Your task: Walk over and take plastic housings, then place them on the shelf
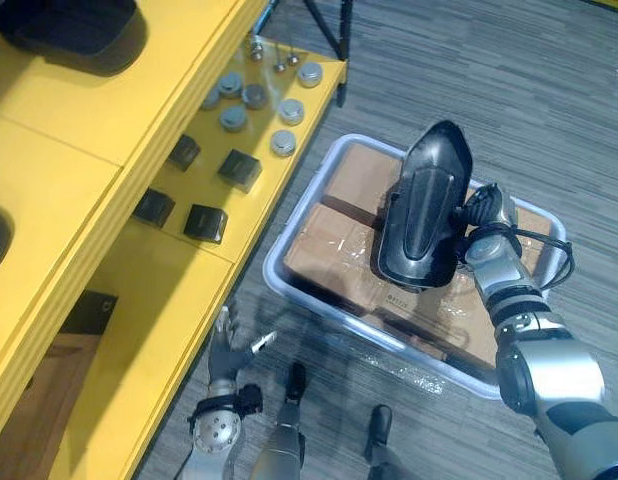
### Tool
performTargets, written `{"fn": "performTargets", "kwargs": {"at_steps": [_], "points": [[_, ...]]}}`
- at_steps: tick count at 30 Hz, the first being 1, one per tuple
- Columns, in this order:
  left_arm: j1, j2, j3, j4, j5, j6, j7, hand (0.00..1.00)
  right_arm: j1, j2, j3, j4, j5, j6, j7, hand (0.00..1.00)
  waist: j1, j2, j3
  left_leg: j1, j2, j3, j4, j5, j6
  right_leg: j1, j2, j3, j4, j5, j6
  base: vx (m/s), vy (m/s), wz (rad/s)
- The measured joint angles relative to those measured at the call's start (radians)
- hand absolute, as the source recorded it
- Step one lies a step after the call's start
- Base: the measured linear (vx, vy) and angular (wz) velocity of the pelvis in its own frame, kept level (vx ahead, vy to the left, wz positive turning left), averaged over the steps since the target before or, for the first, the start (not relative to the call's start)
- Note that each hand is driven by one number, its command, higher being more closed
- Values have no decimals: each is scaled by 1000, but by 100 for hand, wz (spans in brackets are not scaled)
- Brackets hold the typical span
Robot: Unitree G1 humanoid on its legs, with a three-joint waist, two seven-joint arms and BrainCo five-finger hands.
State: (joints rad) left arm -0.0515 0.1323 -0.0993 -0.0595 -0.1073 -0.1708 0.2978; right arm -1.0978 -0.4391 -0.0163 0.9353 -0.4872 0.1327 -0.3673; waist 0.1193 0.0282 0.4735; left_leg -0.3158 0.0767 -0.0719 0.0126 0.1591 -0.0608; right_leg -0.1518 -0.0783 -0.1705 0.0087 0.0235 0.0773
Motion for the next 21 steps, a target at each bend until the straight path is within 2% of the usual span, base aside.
{"fn": "performTargets", "kwargs": {"at_steps": [3,4,9,12,14,16,21], "points": [[-124,13,-42,4,-80,-2,-18,0,50,1,44,-77,-38,-2,-7,100,-6,0,-15,17,2,17,-11,1,-1,5,0,18,-2,0,0,0,4,-15],[-385,52,-128,172,-313,1,-49,0,92,30,129,-262,-90,-27,-17,100,-53,0,-46,33,11,25,-26,12,-8,11,6,25,-2,4,-6,-64,17,-20],[-399,59,-147,228,-344,0,-59,0,135,46,145,-307,-112,-33,-26,100,-54,-1,-95,37,25,36,-49,28,-19,-2,19,30,-2,11,-16,-55,7,-7],[-568,96,-279,422,-481,21,-57,0,203,142,204,-517,-118,-38,-57,100,-60,-5,-109,78,39,57,-99,54,-24,5,31,49,-2,15,-22,-43,-10,-19],[-590,70,-295,446,-515,37,-55,0,223,197,246,-579,-125,-60,-65,100,-81,-9,-126,88,39,65,-99,54,-24,12,31,54,-3,16,-22,-27,15,-14],[-590,45,-316,458,-524,42,-49,0,264,215,265,-618,-126,-70,-76,100,-84,-10,-160,92,41,66,-99,54,-24,15,32,56,-5,16,-23,-9,10,-2],[-588,39,-324,484,-565,48,-20,0,378,260,289,-707,-125,-70,-90,100,-92,-12,-230,115,49,67,-100,51,-28,50,41,55,-36,29,-37,-22,9,-1]]}}
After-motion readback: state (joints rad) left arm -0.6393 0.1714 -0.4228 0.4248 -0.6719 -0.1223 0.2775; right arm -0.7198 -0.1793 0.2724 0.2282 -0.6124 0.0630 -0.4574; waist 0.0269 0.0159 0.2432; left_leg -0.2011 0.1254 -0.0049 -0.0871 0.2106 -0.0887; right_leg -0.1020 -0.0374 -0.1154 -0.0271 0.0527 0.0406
